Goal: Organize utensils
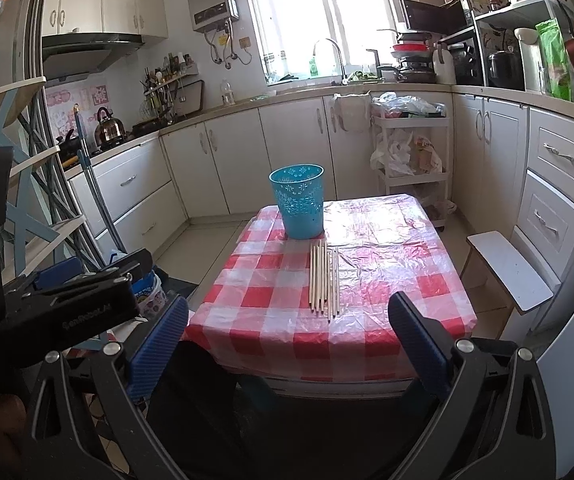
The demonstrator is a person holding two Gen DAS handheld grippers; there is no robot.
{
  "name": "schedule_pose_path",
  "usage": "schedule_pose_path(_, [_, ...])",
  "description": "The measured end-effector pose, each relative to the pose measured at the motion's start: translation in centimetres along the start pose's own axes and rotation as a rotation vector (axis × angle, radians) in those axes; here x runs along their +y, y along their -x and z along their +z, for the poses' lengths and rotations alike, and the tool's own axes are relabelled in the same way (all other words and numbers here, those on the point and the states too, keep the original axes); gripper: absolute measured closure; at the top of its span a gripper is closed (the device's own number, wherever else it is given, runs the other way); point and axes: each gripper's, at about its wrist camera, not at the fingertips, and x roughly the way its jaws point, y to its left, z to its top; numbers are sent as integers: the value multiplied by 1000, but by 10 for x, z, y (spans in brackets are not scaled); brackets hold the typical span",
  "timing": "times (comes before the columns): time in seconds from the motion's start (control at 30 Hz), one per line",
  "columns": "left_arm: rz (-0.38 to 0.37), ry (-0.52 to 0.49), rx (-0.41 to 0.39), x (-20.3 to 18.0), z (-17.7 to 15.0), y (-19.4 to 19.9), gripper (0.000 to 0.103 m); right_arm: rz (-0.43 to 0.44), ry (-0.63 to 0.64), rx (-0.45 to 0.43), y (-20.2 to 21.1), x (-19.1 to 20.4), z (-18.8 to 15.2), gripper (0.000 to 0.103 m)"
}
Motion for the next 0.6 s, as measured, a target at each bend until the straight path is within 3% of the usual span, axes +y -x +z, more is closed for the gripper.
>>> schedule_pose_path(0.33, [2,8,93,0,1,-64,8,-60,-16,87,-67,-26,0,7])
schedule_pose_path(0.6, [-28,12,184,-3,-1,-125,8,-111,10,182,-149,-59,-5,7])
